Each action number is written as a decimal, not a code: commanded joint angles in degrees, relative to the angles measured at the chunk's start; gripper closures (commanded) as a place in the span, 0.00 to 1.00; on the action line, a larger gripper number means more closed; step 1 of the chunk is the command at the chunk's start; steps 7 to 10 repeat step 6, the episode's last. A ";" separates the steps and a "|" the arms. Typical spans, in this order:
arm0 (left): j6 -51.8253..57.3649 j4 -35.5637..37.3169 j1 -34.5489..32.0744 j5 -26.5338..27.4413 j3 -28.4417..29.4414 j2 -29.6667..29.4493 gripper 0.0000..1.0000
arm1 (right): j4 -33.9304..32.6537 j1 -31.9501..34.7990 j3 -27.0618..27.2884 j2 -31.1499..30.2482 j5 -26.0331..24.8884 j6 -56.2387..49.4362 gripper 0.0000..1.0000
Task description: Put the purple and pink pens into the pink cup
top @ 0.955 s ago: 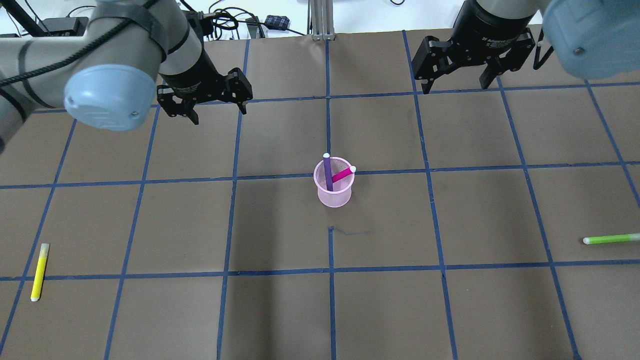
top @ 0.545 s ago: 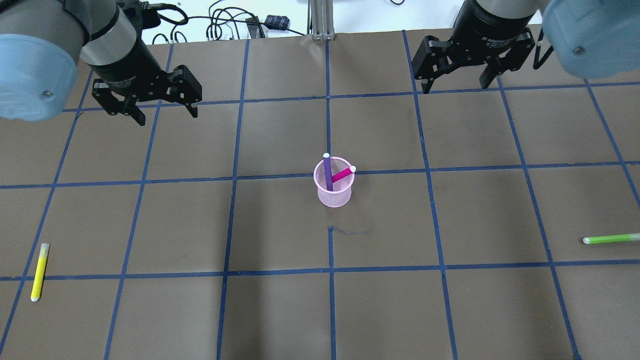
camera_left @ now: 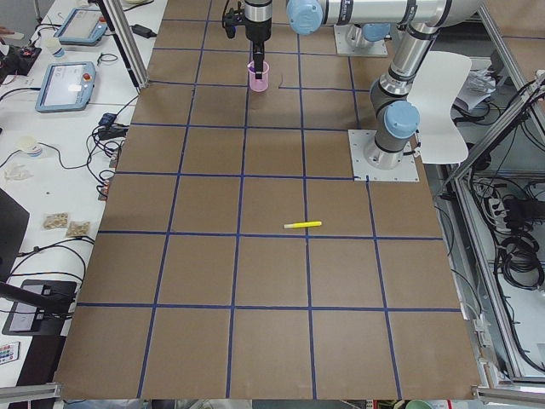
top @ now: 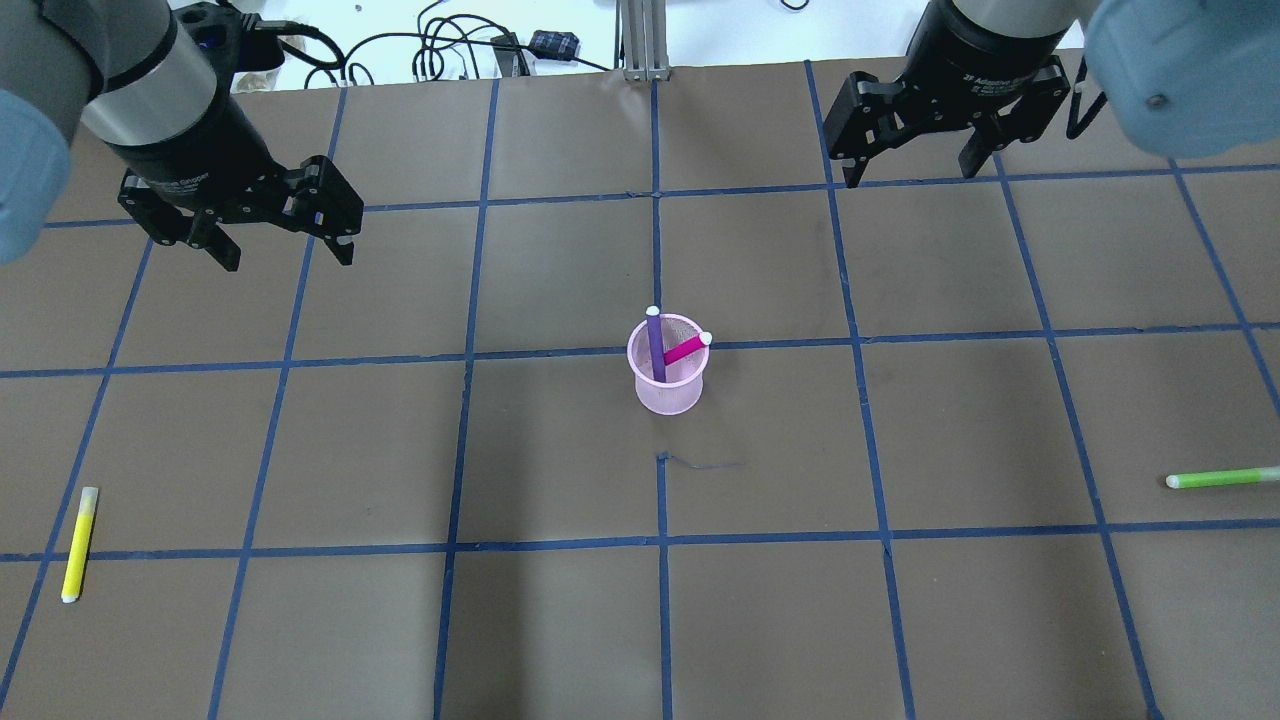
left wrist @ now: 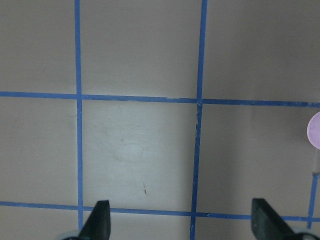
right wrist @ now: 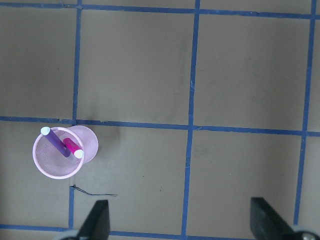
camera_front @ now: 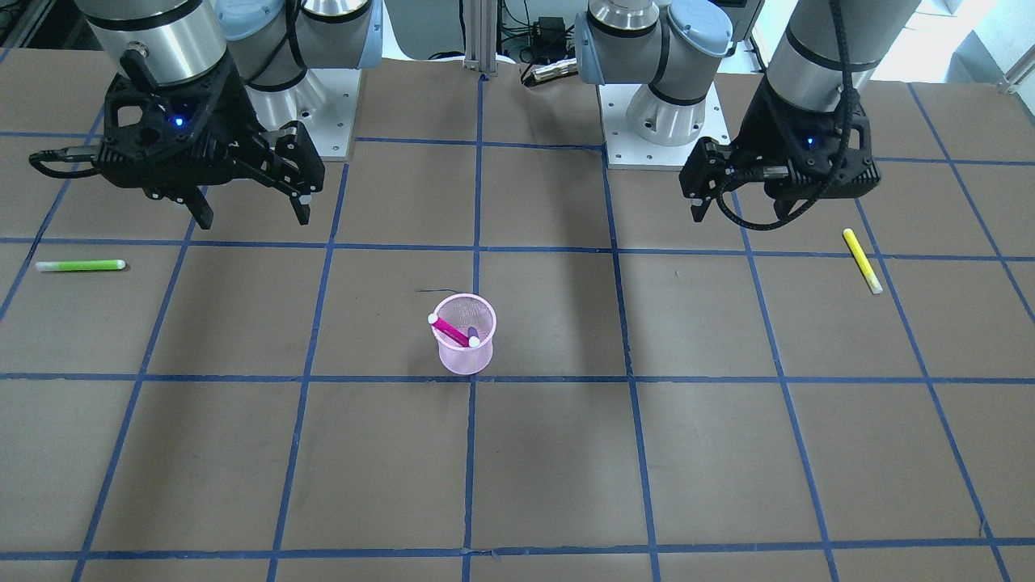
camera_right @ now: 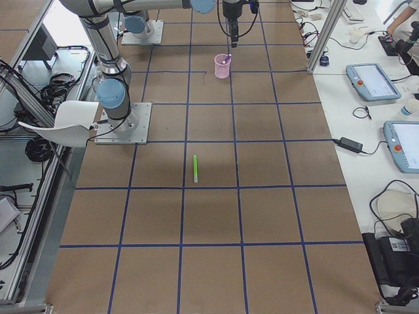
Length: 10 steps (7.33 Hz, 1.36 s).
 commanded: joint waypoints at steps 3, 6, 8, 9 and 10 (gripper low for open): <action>0.11 -0.14 -0.26 -0.32 -0.36 0.31 0.00 | 0.01 0.00 0.00 0.00 0.00 0.06 0.00; -0.24 0.04 -0.26 -0.49 -0.27 0.05 0.00 | 0.01 0.00 0.00 0.00 0.00 0.06 0.00; -0.24 0.04 -0.26 -0.49 -0.27 0.05 0.00 | 0.01 0.00 0.00 0.00 0.00 0.06 0.00; -0.24 0.04 -0.26 -0.49 -0.27 0.05 0.00 | 0.01 0.00 0.00 0.00 0.00 0.06 0.00; -0.24 0.04 -0.26 -0.49 -0.27 0.05 0.00 | 0.01 0.00 0.00 0.00 0.00 0.06 0.00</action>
